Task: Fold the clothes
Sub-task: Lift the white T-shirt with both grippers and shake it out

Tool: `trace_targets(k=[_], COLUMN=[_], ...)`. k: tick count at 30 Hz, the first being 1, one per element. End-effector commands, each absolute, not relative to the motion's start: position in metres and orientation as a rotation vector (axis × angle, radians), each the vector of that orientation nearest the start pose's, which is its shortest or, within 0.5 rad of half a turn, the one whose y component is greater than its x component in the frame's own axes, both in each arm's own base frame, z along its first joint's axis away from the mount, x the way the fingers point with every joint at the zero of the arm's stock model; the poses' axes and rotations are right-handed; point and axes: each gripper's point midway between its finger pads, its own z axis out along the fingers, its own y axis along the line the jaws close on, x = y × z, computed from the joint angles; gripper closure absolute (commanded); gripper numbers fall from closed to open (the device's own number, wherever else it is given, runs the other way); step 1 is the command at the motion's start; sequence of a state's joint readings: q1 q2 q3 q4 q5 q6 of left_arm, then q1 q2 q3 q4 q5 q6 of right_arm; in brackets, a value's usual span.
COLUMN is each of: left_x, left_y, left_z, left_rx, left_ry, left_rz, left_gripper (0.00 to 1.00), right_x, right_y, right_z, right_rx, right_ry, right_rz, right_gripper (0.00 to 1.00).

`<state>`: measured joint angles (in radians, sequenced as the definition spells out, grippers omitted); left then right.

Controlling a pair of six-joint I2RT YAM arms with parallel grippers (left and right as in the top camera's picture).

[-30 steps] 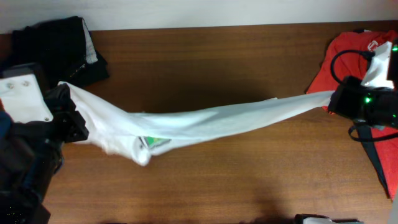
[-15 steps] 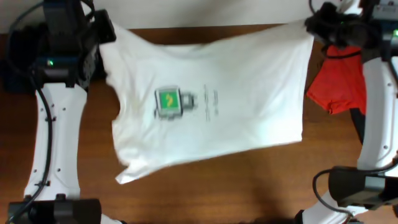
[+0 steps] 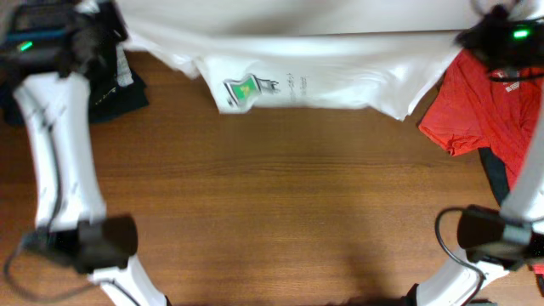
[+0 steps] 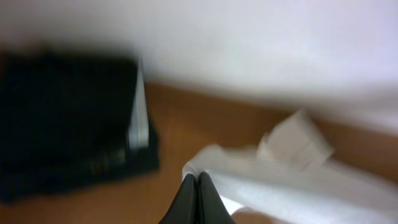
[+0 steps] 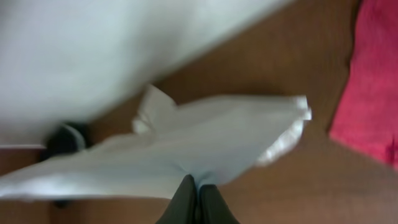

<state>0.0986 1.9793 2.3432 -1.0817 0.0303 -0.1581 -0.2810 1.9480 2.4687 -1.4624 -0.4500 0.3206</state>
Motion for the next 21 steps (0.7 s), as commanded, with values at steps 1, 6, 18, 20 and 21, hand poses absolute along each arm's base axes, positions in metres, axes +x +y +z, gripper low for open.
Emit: trace_targets(k=[1,6,18,20,21], left_x=[0.518,0.461,0.402,0.453,0.484], left_y=[0.068,0.066,0.055,0.062,0.067], left_z=[0.303,0.389,0.407,0.378,0.363], left_rx=[-0.327,-0.314,-0.285,-0.272,-0.243], left_ry=[2.361,2.216,2.261,2.273,2.255], left_rz=[-0.029,-0.003,0.009,0.014,0.031], left_gripper=[1.00,1.00,0.99,0.99,0.99], right_x=[0.427,0.395,0.370,0.407,0.422], right_y=[-0.061,-0.073,-0.055,-0.046,-0.042], right_z=[0.348,0.390,0.409,0.396,0.391], right_rx=[0.551,0.549,0.514,0.461,0.443], right_ry=[2.424,2.340,2.349,2.351,2.345], right_rz=[0.413,0.338,0.178,0.159,0.146], right_gripper=[0.96,0.96,0.96,0.96,0.96])
